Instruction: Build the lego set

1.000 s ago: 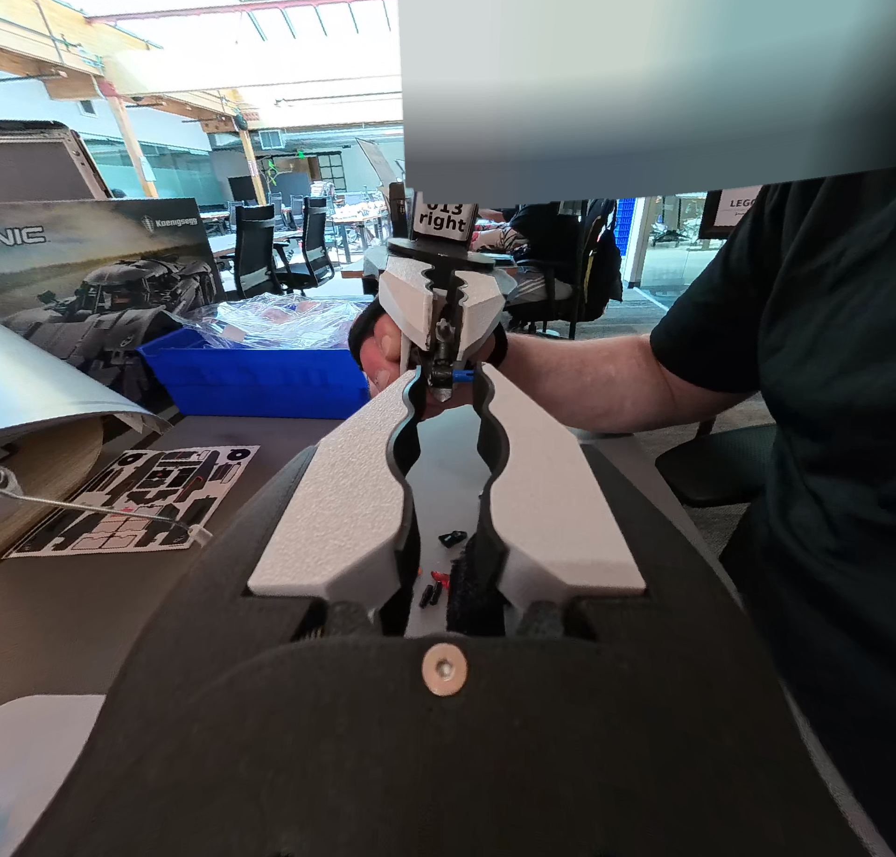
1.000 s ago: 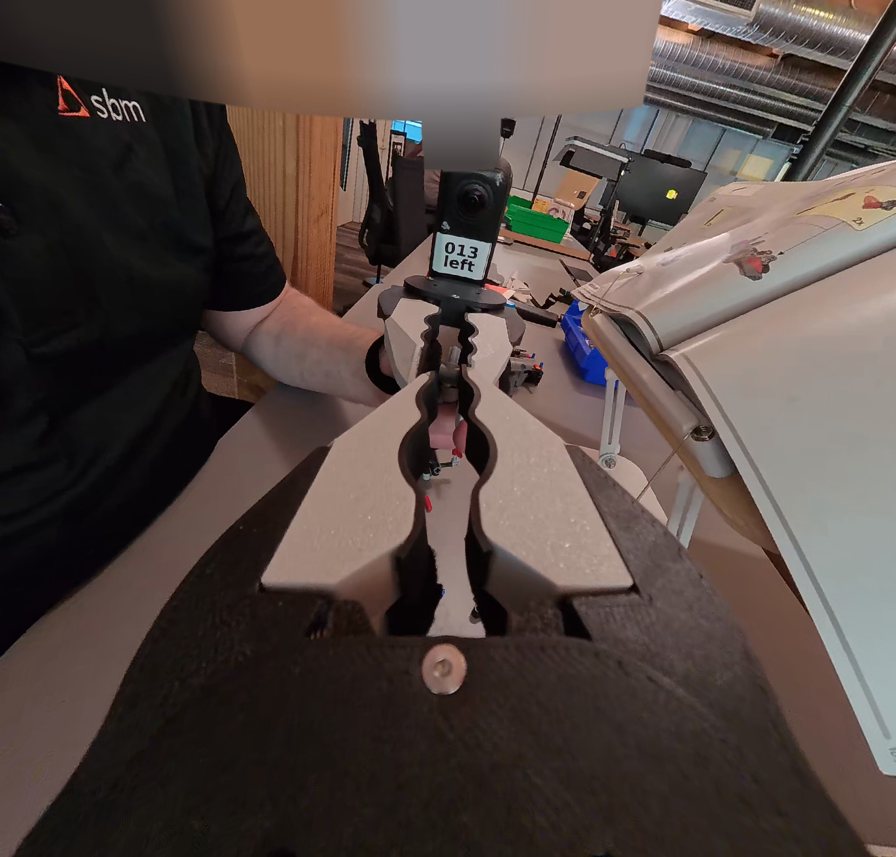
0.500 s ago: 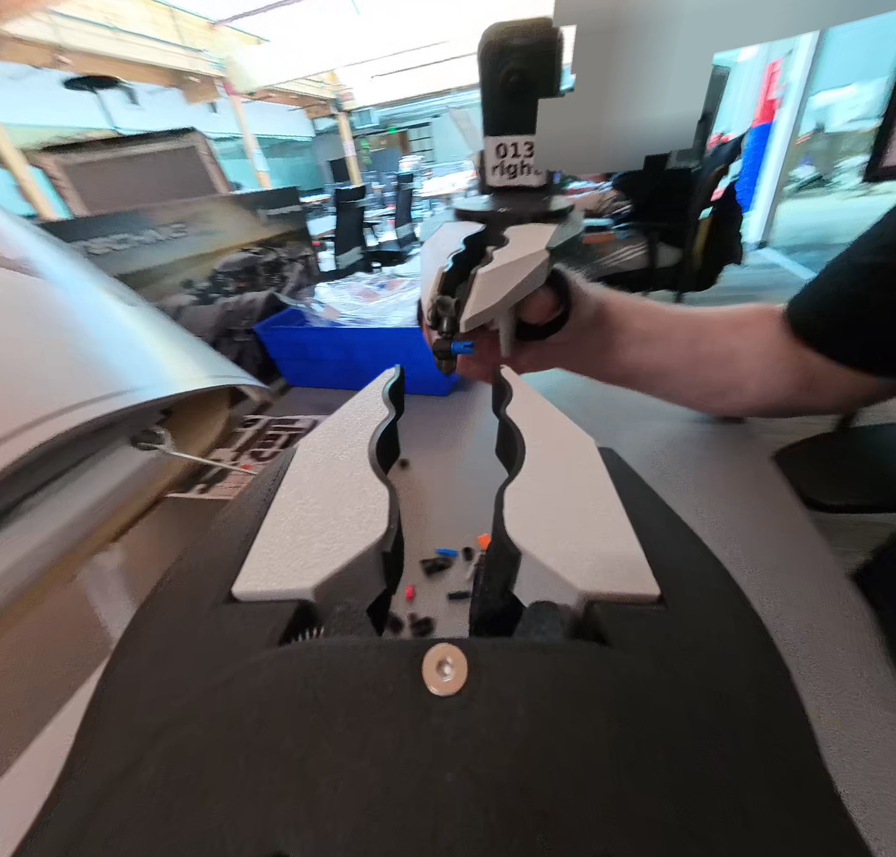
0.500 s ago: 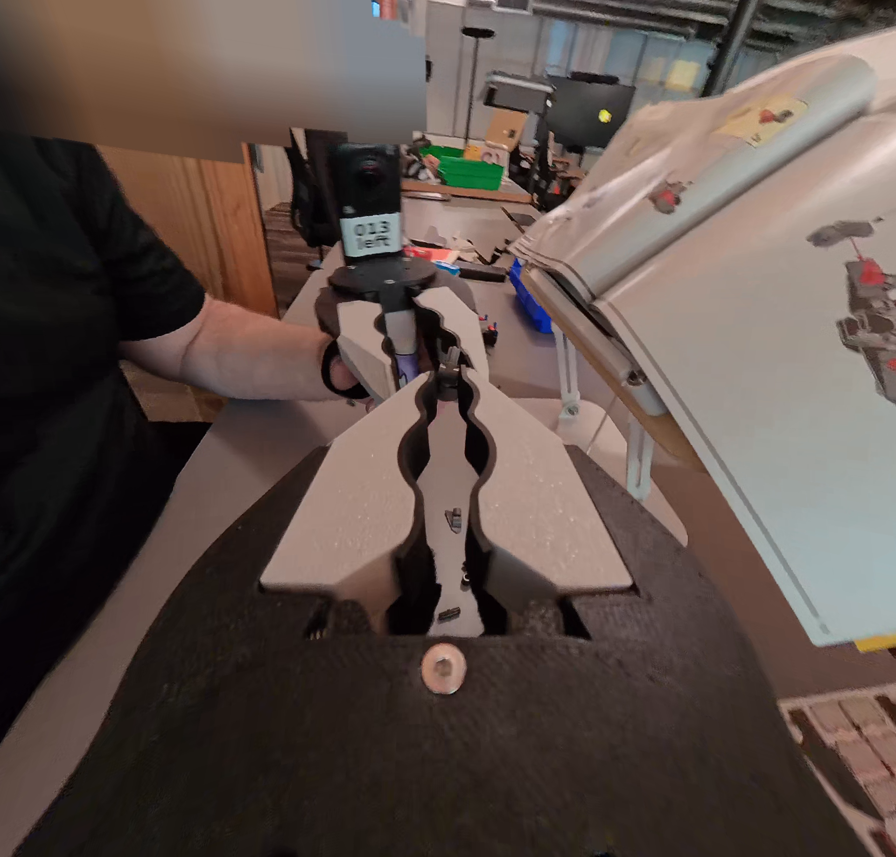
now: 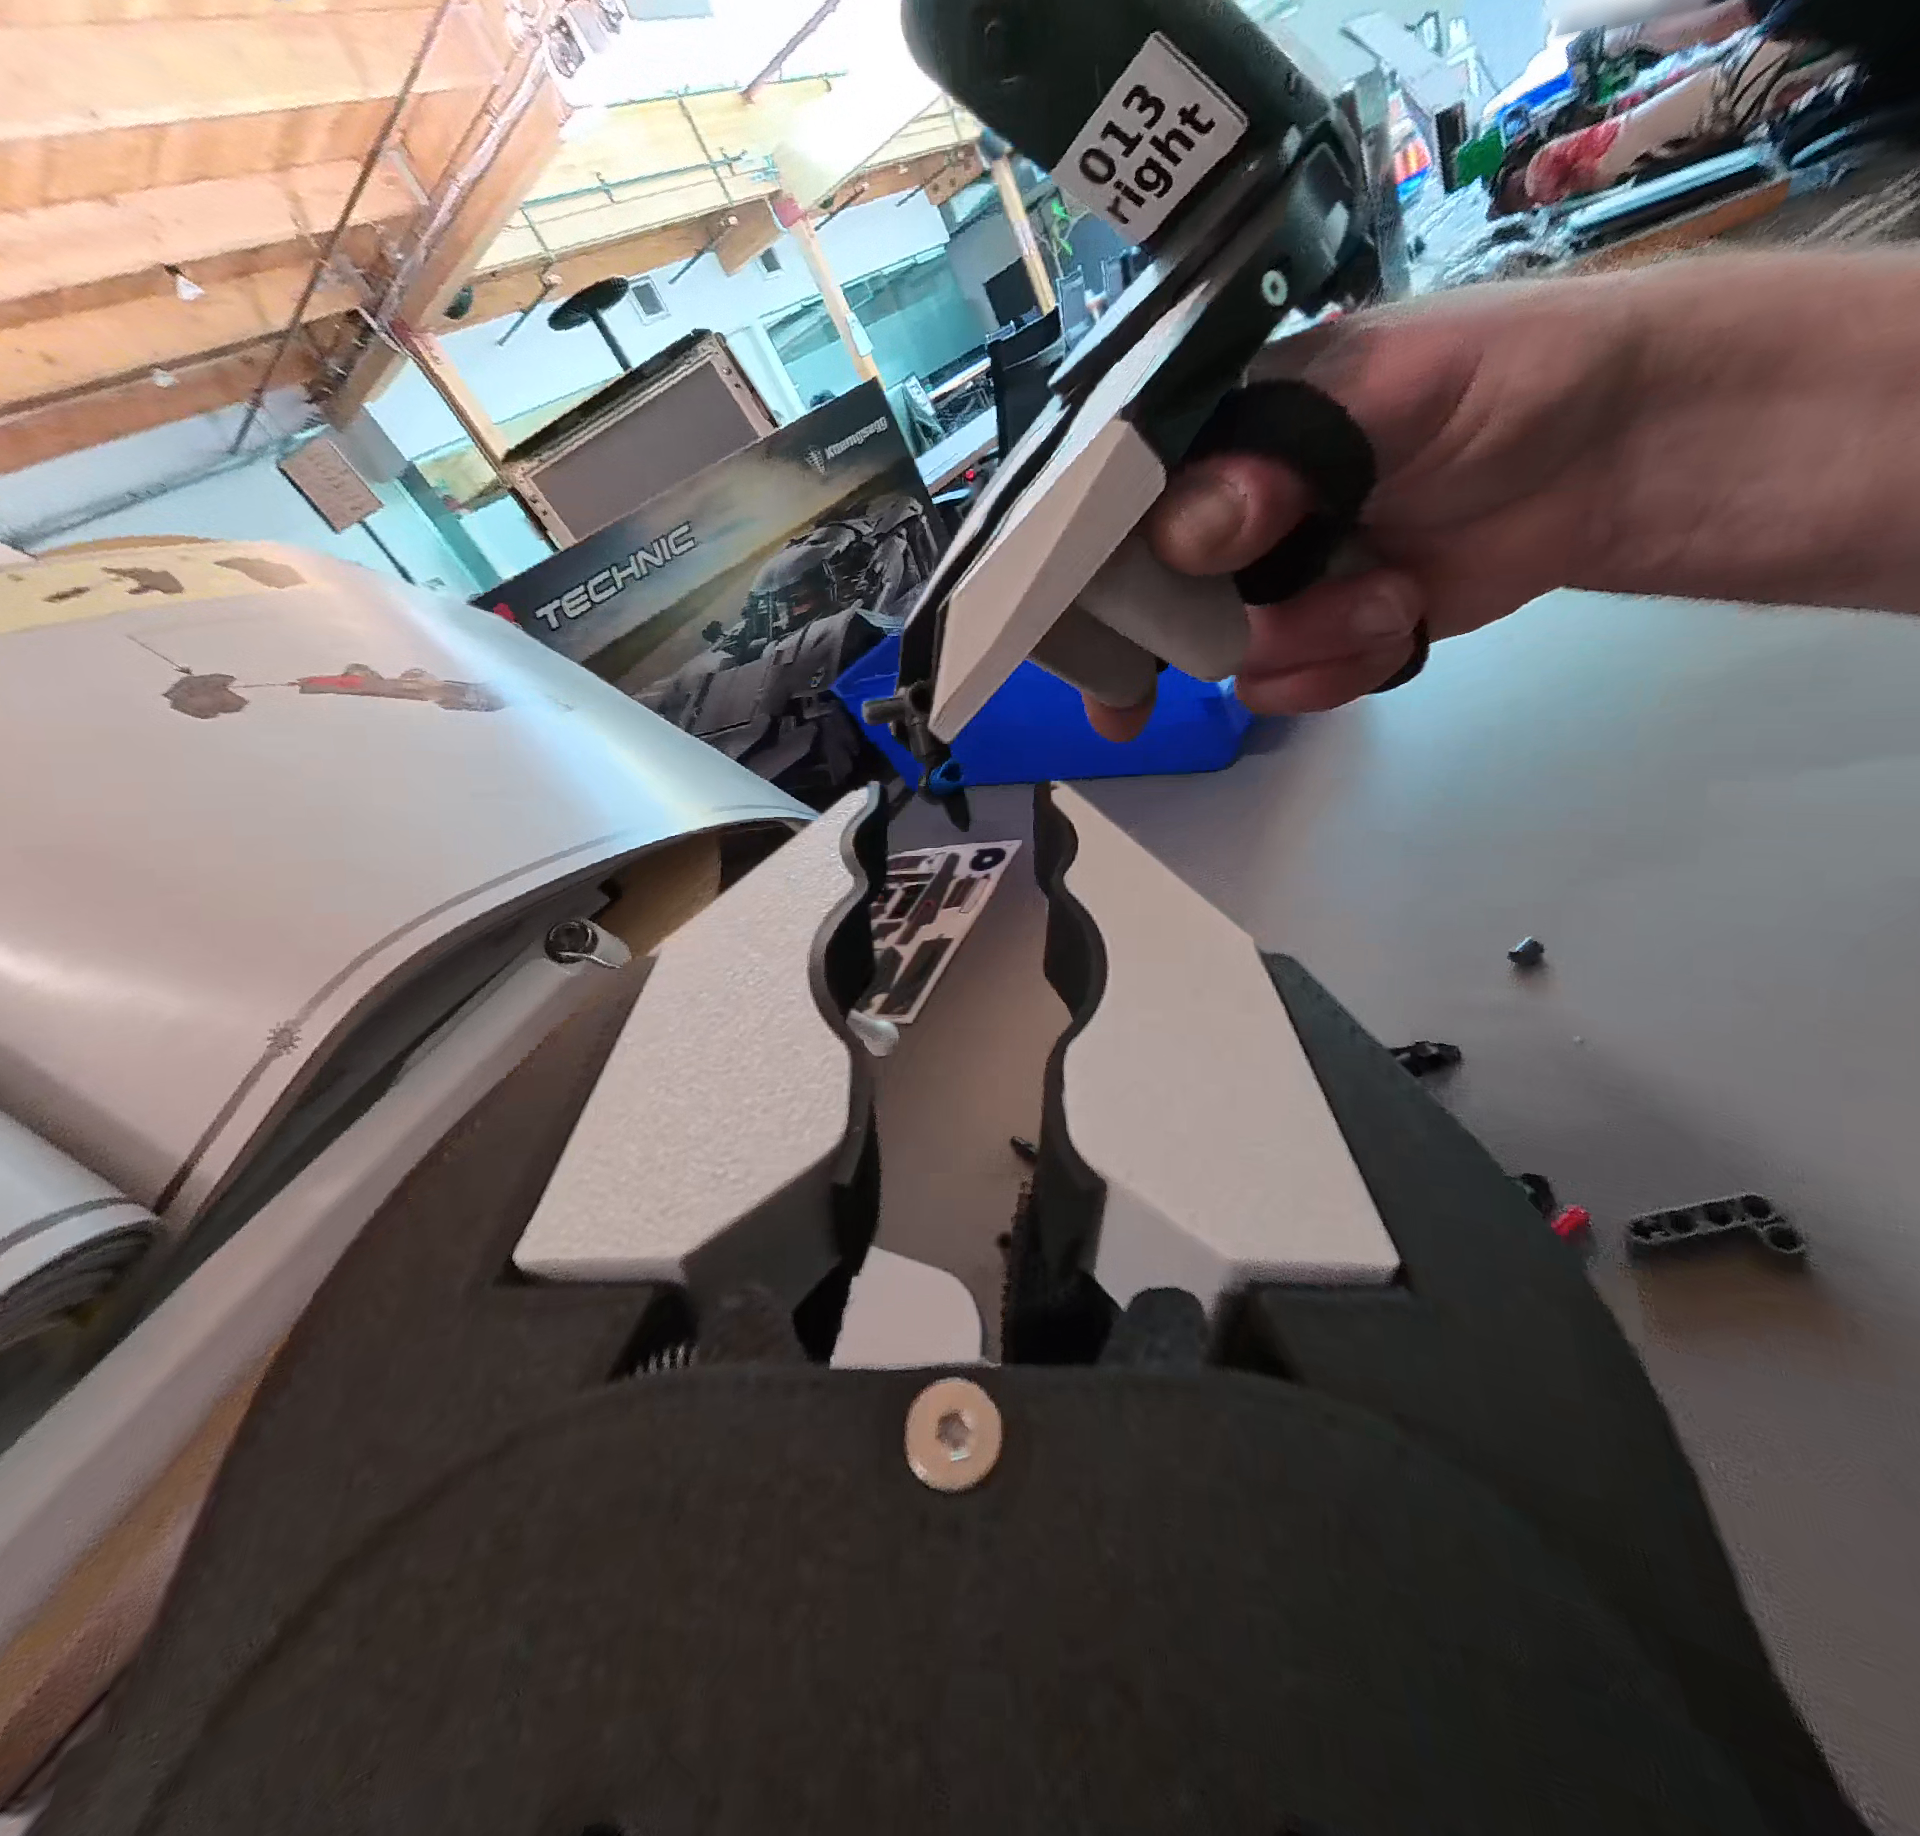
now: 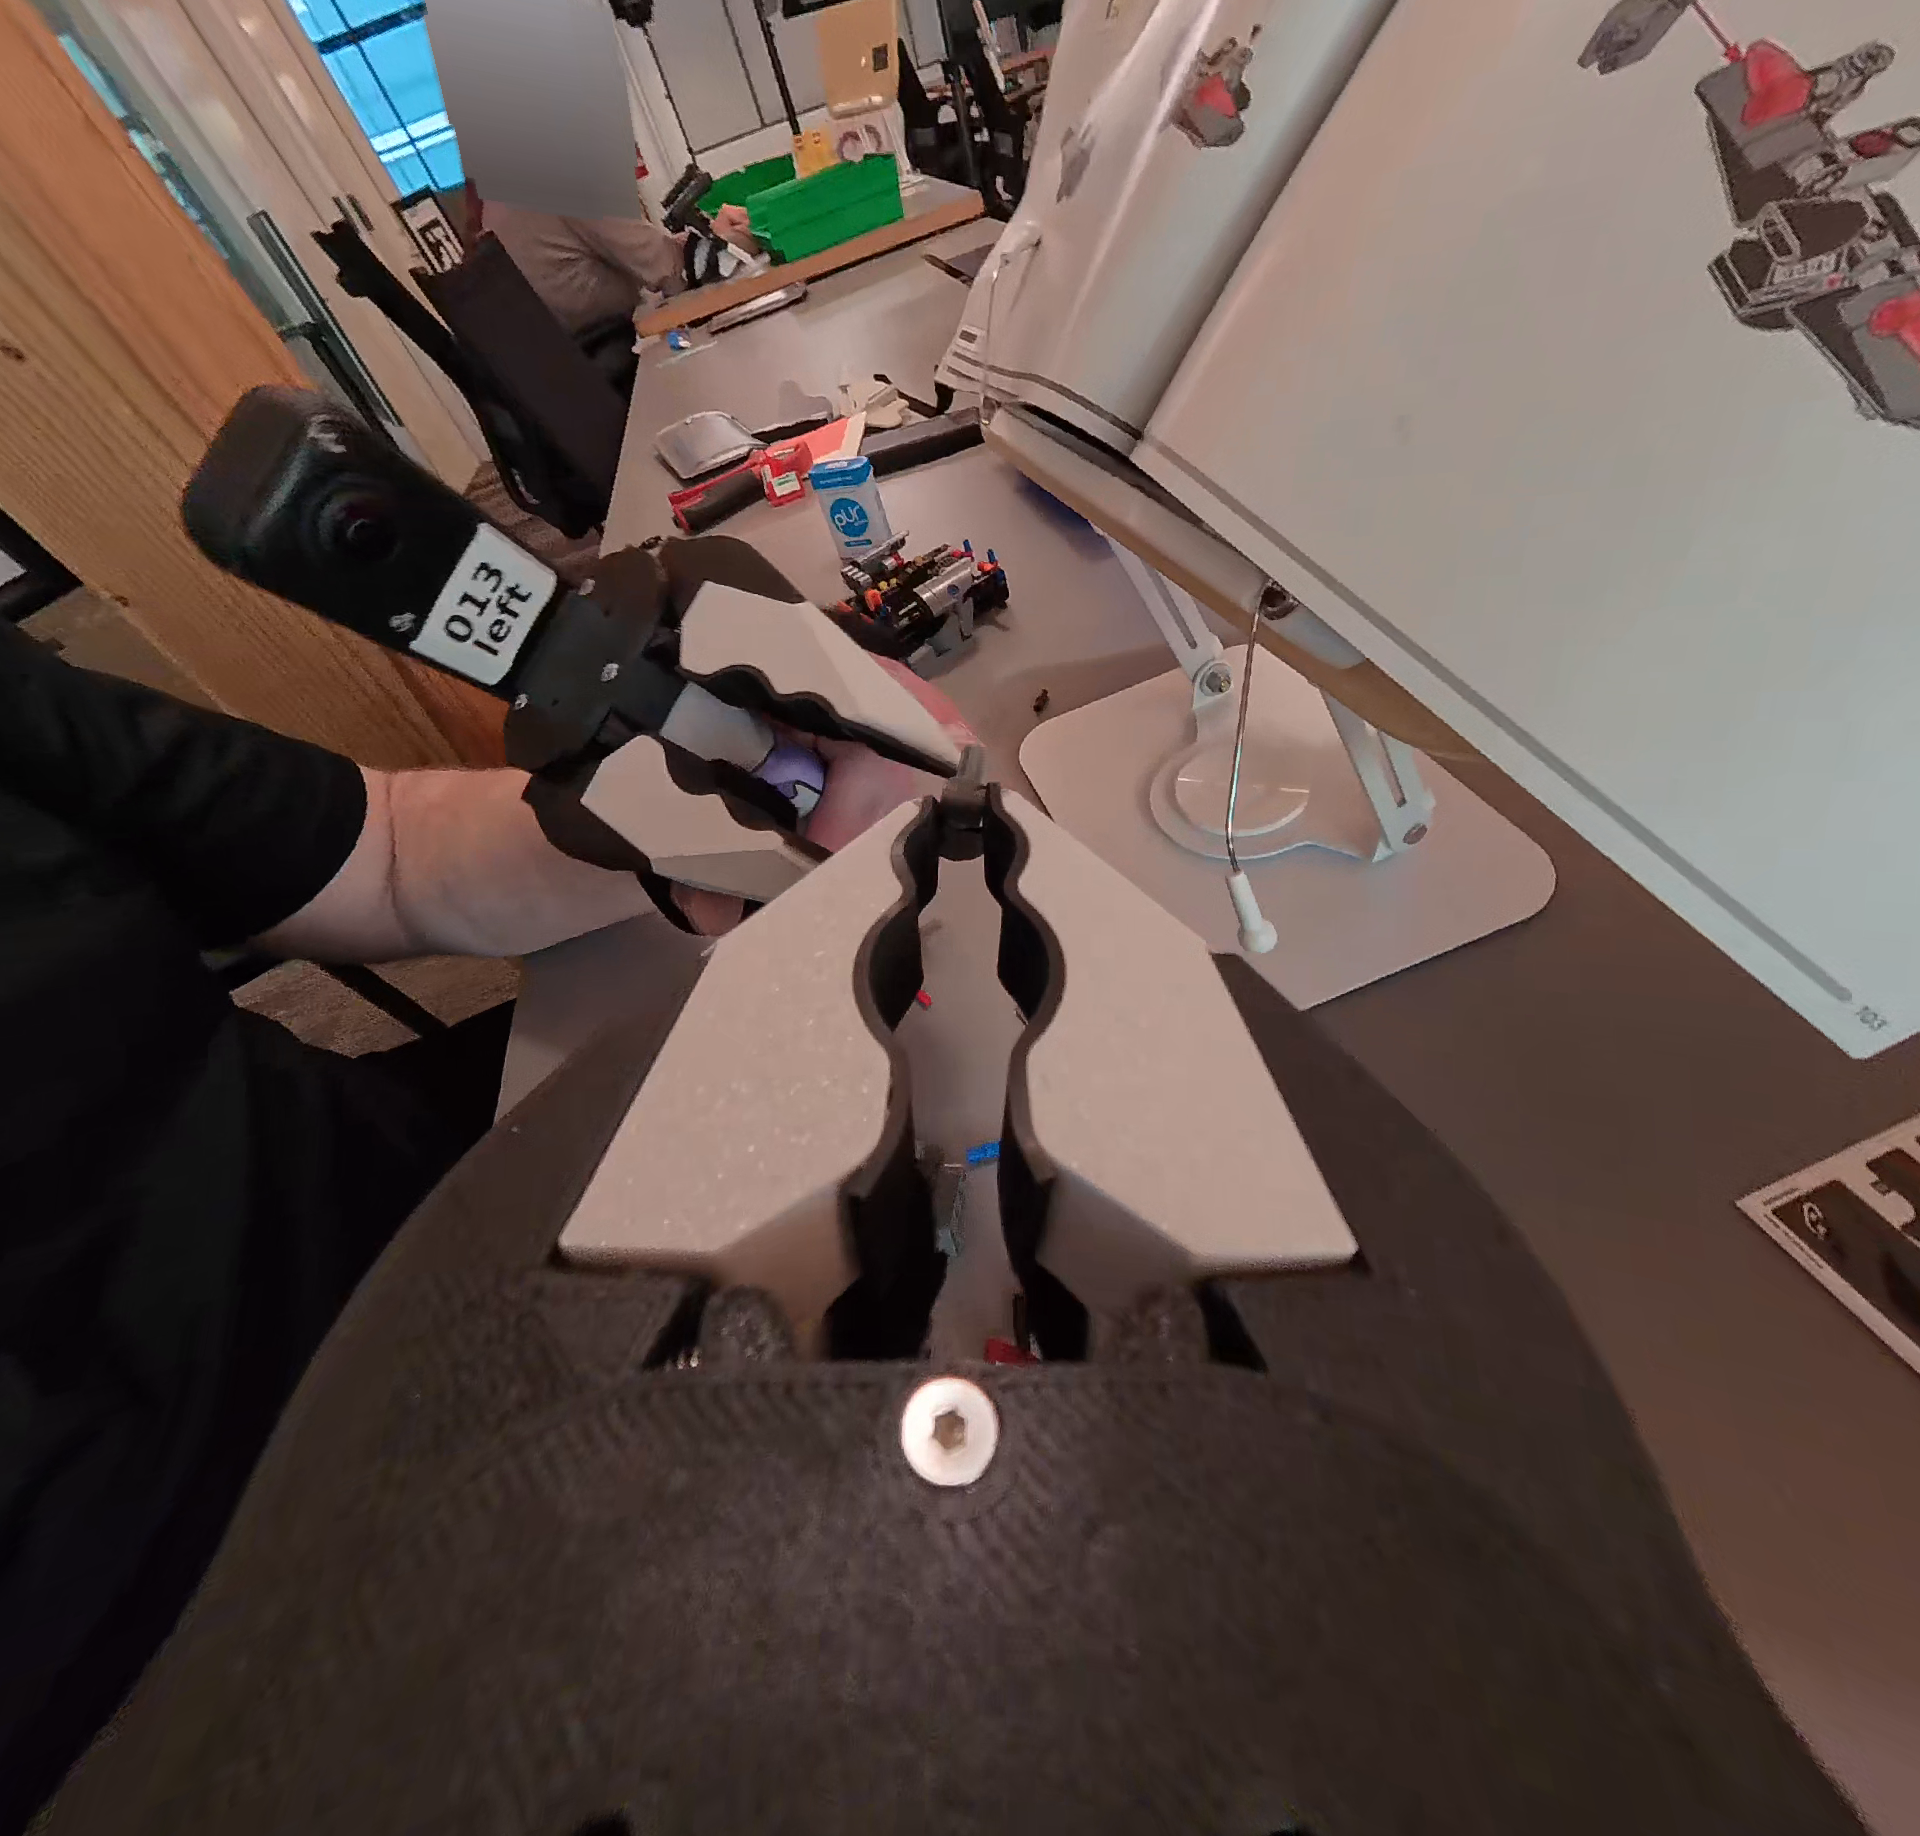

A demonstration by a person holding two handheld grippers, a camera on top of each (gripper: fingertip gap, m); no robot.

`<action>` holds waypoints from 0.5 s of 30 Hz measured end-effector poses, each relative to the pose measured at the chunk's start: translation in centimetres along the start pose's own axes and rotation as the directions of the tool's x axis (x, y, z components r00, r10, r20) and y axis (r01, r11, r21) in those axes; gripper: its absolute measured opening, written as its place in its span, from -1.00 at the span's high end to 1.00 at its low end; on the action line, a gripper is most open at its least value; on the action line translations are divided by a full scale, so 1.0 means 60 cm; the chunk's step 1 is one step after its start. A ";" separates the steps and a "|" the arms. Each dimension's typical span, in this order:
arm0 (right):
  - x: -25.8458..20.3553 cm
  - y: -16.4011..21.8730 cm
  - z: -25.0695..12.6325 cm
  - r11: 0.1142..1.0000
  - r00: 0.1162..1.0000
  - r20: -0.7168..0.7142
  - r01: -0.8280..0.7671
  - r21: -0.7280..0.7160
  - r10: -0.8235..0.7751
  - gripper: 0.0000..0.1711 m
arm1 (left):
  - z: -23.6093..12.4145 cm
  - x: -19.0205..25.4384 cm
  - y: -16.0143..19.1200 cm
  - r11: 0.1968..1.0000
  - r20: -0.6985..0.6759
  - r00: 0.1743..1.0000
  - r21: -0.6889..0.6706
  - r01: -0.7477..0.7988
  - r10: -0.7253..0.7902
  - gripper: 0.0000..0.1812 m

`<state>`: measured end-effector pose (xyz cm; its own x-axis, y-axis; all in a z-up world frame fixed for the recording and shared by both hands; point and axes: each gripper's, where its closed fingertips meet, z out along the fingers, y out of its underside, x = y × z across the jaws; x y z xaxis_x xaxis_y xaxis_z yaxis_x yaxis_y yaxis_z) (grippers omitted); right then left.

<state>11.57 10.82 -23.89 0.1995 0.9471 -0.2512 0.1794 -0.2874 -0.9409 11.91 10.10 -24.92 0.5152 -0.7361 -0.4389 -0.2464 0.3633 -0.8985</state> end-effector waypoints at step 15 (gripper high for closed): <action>0.009 0.017 0.009 0.999 0.999 -0.012 -0.042 -0.006 0.042 0.94 | 0.009 -0.004 0.017 0.988 0.081 0.987 -0.084 -0.132 0.138 0.95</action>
<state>11.34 11.10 -25.08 0.2188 0.9324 -0.2876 0.1762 -0.3277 -0.9282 11.96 10.98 -25.72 0.5413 -0.6298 -0.5571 -0.3798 0.4080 -0.8302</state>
